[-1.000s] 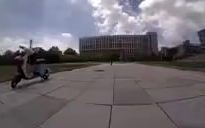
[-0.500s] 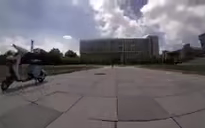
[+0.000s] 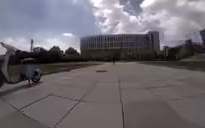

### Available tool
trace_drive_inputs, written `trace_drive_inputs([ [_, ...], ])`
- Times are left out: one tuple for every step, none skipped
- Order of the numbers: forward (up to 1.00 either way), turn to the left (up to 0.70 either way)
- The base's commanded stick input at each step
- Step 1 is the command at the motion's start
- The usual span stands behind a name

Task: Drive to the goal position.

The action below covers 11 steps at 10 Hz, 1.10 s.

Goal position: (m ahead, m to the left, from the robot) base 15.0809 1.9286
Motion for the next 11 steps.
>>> trace_drive_inputs([
  [0.70,-0.29],
  [0.70,-0.23],
  [0.70,-0.08],
  [0.70,0.00],
  [0.70,0.00],
  [0.70,0.00],
  [0.70,0.00],
  [0.70,0.00],
  [0.70,0.00],
  [0.70,0.00],
  [0.70,0.00],
])
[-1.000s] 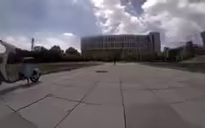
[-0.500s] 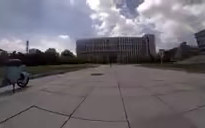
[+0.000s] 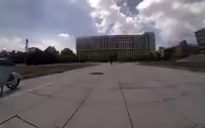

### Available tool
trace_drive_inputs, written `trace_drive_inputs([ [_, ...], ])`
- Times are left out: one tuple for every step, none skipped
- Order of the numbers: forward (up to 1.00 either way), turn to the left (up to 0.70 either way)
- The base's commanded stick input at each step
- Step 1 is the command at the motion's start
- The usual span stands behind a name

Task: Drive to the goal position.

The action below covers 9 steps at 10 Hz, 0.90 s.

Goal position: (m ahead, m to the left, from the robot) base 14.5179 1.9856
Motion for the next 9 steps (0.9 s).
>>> trace_drive_inputs([
  [0.70,0.00],
  [0.70,0.00],
  [0.70,0.00],
  [0.70,0.00],
  [0.70,0.00],
  [0.70,0.00],
  [0.70,0.00],
  [0.70,0.00],
  [0.70,0.00],
])
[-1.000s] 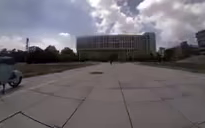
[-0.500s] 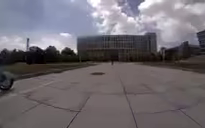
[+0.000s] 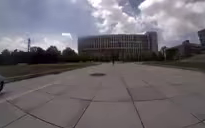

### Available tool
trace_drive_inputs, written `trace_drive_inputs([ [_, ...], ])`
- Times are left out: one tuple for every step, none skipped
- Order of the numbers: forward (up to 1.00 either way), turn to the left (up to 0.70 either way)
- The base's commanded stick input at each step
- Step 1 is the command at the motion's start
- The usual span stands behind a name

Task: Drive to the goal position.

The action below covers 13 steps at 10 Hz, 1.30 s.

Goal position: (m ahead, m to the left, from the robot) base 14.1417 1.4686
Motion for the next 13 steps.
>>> trace_drive_inputs([
  [0.70,0.00],
  [0.70,0.00],
  [0.70,0.00],
  [0.70,0.00],
  [0.70,0.00],
  [0.70,0.00],
  [0.70,0.00],
  [0.70,0.00],
  [0.70,0.00],
  [0.70,0.00],
  [0.70,0.00],
  [0.70,0.00],
  [0.70,0.00],
])
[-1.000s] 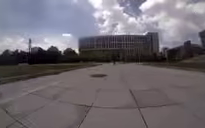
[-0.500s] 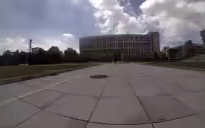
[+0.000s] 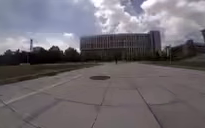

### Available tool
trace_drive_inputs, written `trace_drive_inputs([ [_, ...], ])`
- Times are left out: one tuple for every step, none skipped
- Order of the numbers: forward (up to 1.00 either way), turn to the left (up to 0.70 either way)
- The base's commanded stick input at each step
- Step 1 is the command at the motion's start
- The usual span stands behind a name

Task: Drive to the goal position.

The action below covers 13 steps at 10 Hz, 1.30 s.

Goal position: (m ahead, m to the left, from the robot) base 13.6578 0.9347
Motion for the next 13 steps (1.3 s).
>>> trace_drive_inputs([
  [0.70,-0.02],
  [0.70,-0.15],
  [0.70,-0.23],
  [0.70,-0.14],
  [0.70,0.00],
  [0.70,0.00],
  [0.70,0.00],
  [0.70,0.00],
  [0.70,0.00],
  [0.70,0.00],
  [0.70,0.00],
  [0.70,0.00],
  [0.70,0.00],
])
